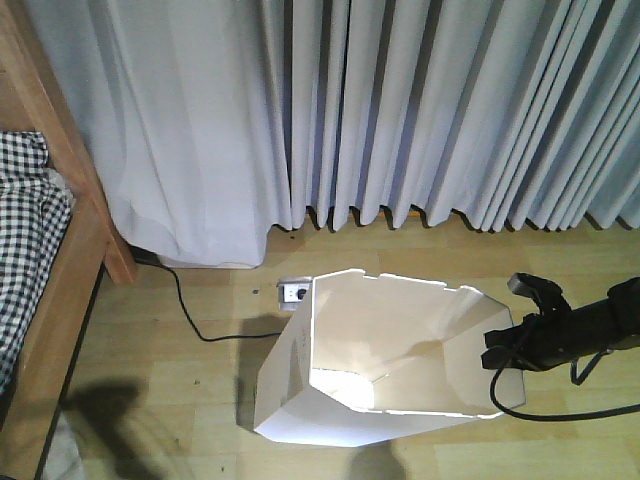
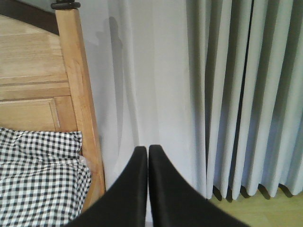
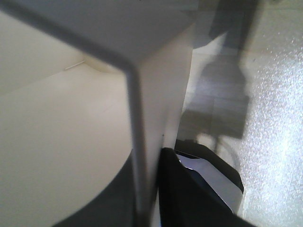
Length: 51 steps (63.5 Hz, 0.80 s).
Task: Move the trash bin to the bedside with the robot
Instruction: 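Drive closer to the bed end by the curtains holding the bin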
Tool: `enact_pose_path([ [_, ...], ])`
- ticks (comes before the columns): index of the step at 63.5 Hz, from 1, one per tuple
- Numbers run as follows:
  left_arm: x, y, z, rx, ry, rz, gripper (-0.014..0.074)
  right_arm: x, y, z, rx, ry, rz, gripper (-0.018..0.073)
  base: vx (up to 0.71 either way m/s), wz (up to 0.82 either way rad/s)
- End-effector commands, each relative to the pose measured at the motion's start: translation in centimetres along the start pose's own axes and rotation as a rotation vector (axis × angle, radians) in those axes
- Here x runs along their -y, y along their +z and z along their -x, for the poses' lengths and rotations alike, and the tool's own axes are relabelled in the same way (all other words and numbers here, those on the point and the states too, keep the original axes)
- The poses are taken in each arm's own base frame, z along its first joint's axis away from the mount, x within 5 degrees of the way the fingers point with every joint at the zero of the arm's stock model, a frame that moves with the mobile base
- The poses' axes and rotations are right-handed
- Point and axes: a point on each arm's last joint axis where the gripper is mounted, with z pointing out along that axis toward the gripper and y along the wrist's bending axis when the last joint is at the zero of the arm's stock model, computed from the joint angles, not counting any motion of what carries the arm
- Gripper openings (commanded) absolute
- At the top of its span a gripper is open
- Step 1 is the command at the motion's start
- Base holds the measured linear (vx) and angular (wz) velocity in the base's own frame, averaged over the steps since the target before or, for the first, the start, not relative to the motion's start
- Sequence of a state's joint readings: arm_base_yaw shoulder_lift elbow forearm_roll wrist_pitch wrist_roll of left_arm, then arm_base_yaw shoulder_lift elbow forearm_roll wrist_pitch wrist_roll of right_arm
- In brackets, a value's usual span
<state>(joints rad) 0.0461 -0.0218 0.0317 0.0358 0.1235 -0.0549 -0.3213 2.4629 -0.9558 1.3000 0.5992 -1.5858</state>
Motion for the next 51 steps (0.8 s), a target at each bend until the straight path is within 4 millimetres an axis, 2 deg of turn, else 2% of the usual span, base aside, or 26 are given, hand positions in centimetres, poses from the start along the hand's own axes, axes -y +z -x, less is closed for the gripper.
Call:
enact_pose_path([
  [1, 0.05, -0.22, 1.50, 0.102, -0.006, -0.005, -0.0006, -2.89, -2.22, 1.85, 0.091, -0.022, 0.228, -0.0005, 0.15, -0.01],
  [51, 0.05, -0.22, 1.50, 0.102, -0.006, -0.005, -0.0006, -2.89, -2.22, 1.85, 0.091, -0.022, 0.228, -0.0005, 0.16, 0.01],
])
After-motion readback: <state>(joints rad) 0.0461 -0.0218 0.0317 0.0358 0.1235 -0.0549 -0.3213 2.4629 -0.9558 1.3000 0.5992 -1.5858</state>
